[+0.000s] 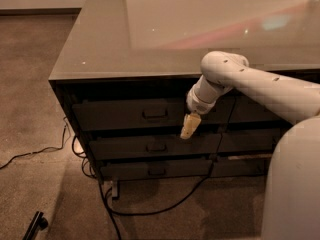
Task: Open top drawer
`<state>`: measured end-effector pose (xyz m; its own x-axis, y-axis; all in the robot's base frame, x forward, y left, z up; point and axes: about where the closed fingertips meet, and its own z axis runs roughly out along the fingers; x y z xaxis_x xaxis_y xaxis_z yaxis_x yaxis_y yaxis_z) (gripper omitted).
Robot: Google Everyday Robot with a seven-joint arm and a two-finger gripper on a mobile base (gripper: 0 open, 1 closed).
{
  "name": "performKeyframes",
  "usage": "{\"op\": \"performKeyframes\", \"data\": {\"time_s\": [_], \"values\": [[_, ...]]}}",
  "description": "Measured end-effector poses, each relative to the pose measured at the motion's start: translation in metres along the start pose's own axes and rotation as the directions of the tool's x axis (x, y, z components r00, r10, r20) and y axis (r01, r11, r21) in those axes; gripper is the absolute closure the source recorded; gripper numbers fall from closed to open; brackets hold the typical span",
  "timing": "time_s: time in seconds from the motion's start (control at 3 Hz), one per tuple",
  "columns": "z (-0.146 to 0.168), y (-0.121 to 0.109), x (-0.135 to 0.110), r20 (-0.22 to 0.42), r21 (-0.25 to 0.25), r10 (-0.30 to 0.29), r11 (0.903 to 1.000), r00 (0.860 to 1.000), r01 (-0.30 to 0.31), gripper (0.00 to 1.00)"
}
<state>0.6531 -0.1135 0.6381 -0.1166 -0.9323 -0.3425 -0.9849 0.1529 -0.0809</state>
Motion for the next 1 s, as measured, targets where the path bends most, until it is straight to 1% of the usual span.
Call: {"op": "performKeyframes", "data": {"time_s": [1.0], "values": [[-0.0121, 0.0004, -0.0050, 0.002, -0.004, -0.002, 1.0000, 1.000, 0.002, 0.86]]}}
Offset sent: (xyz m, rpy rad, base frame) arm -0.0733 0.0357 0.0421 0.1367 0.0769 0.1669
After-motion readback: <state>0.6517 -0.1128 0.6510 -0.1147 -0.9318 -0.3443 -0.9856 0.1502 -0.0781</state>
